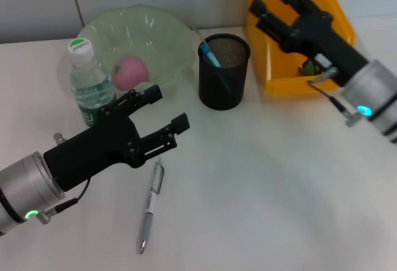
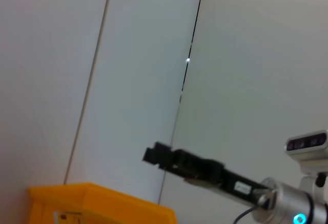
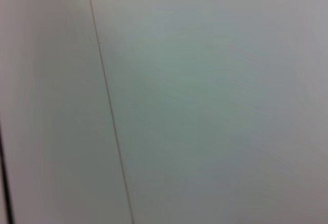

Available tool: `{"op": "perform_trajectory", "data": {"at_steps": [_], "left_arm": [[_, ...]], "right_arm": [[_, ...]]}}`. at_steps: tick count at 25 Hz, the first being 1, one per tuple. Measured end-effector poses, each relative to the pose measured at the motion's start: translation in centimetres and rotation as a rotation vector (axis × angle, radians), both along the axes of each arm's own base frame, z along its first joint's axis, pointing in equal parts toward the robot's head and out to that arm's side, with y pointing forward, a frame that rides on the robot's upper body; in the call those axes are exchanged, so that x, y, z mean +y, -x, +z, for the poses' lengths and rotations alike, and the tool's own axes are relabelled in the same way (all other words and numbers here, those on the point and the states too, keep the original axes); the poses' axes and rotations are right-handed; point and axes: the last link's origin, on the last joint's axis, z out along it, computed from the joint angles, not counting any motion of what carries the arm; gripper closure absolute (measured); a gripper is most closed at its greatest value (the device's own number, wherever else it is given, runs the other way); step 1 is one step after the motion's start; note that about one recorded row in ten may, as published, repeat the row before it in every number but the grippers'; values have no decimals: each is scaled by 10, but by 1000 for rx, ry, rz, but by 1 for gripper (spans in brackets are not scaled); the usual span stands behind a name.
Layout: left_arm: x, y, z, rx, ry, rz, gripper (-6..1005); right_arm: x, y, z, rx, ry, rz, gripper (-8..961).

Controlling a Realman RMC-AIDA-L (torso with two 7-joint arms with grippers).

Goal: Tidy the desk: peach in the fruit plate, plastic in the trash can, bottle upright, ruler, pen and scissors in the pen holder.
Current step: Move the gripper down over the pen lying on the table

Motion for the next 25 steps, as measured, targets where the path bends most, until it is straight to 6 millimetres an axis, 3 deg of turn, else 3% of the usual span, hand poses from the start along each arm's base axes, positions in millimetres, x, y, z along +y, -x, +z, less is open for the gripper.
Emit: {"op": "perform_trajectory", "data": {"at_steps": [1,4,6,13,22,25], "left_arm": [[0,2,2,13,24,-4,182],[1,3,4,32,53,-11,182],[2,5,8,59,106,-14,182],[3,7,15,93,159,-19,182],[4,13,28,105,176,-3,181],[4,13,28,106,180,-2,181]], "right_arm": [[-12,-7,13,43,39,44,192],[-22,-12,24,63,76,83,192],[-38,-19,42,89,147,131,193],[-61,-27,59,55,270,198,193],[-92,-35,84,-269,757,276,194],[-93,-34,85,-352,812,267,194]]}}
